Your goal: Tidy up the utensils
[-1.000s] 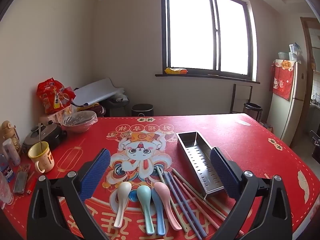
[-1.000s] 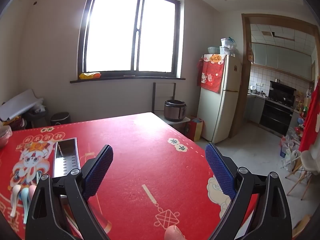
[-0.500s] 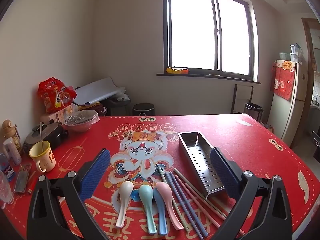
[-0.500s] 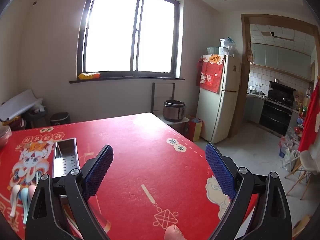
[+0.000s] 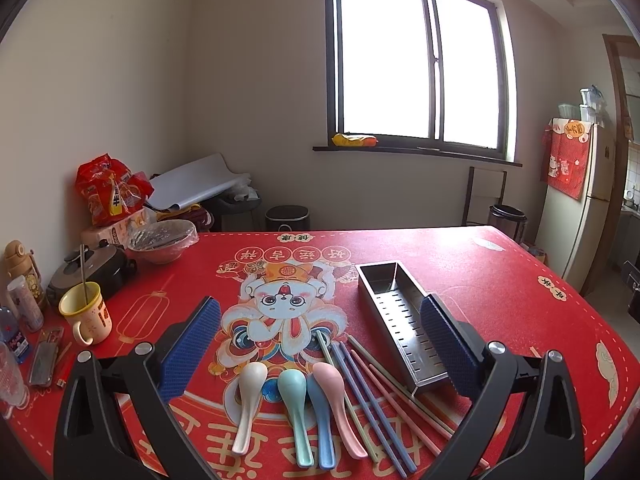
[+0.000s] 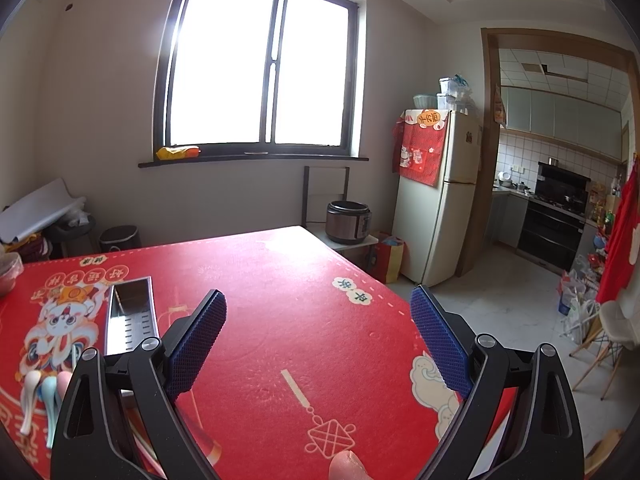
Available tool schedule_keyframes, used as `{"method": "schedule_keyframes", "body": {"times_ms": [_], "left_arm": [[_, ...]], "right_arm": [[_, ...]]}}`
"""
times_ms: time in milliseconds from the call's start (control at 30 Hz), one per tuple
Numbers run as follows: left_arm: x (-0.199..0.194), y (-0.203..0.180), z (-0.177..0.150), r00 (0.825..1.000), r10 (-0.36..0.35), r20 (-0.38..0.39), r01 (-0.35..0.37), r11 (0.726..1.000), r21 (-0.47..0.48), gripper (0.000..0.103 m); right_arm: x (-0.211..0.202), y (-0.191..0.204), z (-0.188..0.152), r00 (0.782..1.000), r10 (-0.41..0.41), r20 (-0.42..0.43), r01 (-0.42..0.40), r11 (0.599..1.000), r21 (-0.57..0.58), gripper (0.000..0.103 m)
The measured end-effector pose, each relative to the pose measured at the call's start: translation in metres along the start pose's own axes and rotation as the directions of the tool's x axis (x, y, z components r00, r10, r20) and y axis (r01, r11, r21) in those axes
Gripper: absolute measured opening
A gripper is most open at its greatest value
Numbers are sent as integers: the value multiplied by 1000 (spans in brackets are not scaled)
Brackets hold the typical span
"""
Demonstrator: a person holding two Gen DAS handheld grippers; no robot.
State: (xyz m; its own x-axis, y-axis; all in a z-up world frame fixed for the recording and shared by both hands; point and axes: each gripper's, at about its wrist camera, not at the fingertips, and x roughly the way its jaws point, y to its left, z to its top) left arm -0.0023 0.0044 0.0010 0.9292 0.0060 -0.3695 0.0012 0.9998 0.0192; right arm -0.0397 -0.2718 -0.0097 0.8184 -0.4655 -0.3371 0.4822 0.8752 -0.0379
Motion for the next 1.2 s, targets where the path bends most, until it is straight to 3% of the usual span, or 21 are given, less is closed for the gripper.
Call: {"method": "schedule_keyframes", "body": {"times_ms": [1200], "left_arm": [[0, -5, 1, 1000, -7, -2, 7, 1000, 6, 98]], "right_arm": [[-5, -8, 6, 1000, -3, -2, 3, 1000, 1, 90]]}}
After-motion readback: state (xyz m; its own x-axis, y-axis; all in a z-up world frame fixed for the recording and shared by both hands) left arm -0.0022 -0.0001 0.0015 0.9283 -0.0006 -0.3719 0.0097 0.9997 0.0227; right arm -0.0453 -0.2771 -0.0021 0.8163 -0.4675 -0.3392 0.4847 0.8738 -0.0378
